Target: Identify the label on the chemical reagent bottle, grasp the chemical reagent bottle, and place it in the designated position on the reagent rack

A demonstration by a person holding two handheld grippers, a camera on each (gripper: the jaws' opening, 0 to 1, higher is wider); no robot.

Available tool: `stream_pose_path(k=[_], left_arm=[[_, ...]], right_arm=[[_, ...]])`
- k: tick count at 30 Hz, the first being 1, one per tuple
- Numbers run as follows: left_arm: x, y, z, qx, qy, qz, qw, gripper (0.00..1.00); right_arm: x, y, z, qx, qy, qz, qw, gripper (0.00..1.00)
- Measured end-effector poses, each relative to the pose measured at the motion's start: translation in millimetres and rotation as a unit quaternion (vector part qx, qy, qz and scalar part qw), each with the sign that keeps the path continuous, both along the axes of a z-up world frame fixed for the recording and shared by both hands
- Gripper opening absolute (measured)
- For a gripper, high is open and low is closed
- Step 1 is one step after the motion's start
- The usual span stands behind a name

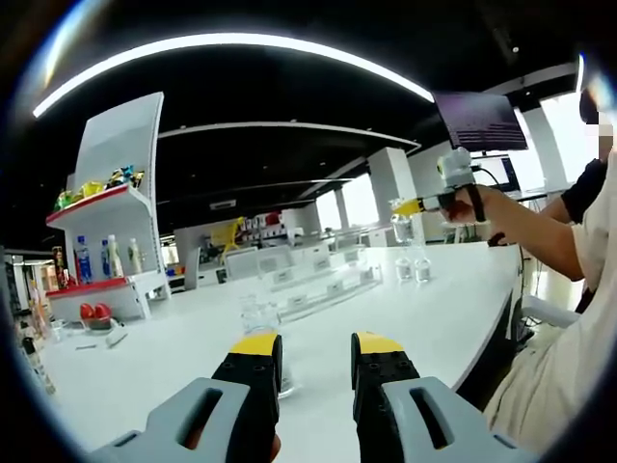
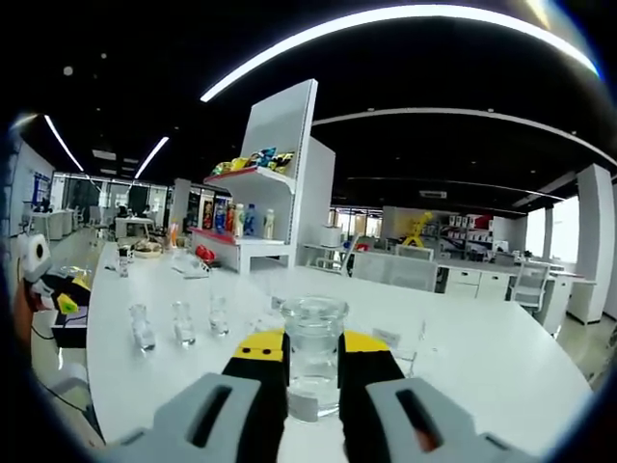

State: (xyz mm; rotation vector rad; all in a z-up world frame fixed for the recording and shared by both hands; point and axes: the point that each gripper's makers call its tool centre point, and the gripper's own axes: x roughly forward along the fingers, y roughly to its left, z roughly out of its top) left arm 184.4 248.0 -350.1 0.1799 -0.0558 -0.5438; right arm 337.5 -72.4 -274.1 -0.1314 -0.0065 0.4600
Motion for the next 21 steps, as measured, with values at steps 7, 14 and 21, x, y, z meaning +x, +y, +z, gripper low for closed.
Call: stream_pose_path(k=[7,14,21], left_arm=[[2.4,-1,-1.7,0.003,0.003,-0.002,1.0,0.3],[4.7,5,0.1,0.002,0.004,0.002,1.0,0.3],[4.9,7,-1.6,0.003,0.008,0.003,1.0,0.3]], right_arm=[[9,15,2.5,-0.004,0.001,0.006,1.0,0.19],[23,28,2.2,0.003,0.007,0.014,0.9999,0.19],[37,37,1.9,0.016,0.01,0.014,0.9997,0.19]])
